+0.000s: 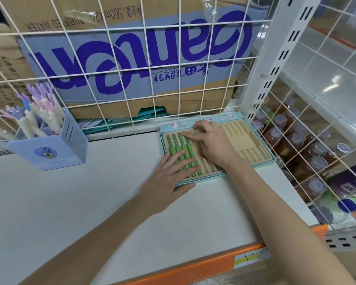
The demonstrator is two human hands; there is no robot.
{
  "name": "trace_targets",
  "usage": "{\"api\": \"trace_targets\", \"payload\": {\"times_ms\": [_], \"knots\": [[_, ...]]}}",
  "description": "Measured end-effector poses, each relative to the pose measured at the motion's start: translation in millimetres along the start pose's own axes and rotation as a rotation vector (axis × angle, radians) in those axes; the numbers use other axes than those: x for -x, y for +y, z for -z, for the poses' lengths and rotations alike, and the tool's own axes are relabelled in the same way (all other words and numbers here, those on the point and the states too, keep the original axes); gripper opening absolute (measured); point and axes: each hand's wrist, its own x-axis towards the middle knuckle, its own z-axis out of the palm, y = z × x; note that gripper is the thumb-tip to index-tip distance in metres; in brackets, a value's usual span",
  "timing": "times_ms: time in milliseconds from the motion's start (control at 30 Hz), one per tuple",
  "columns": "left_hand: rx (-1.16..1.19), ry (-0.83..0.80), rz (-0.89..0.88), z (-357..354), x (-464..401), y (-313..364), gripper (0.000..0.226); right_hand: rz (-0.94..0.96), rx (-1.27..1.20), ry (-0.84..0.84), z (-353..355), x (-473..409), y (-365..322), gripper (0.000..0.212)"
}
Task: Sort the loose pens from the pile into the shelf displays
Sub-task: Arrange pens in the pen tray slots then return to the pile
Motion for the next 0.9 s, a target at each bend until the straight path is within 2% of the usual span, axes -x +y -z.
{"api": "trace_targets", "payload": {"times_ms": [733, 900], "knots": [[-0.045, -0.022, -0.002, 2, 1, 2, 0.039, 0.003, -0.104, 0.079, -1, 0, 2, 0.045], [-0.043, 0.053, 0.032, 13, 5, 9, 0.043, -0.123, -0.236, 0.181, 15, 2, -5, 0.041]]}}
